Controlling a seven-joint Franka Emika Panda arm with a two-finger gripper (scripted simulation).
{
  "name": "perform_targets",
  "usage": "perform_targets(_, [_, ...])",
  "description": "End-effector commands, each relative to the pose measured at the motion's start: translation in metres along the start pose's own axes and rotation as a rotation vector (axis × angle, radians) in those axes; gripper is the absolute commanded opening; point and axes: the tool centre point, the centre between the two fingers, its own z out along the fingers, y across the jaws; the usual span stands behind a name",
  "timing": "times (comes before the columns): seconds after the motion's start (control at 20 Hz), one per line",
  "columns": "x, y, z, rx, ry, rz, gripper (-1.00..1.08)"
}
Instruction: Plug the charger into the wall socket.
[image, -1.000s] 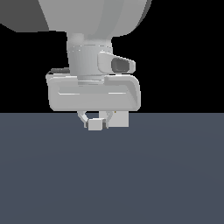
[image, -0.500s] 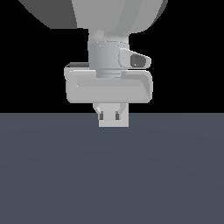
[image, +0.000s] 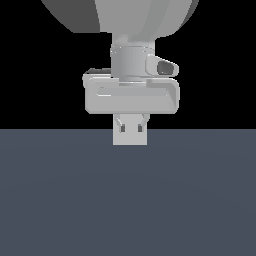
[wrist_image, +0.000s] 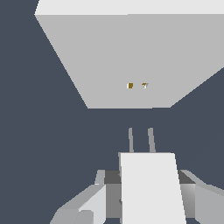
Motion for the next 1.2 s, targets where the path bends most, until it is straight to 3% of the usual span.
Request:
perform_targets(0.0, [0.001,0.001,0.0,0.002,-0.001,-0.005,-1.0])
perform_targets(0.5, [0.006,0.001,0.001,0.001,-0.001,-0.004,-1.0])
perform_targets(1.15, [0.044,0.001,0.015,0.001,-0.001,-0.004,-1.0])
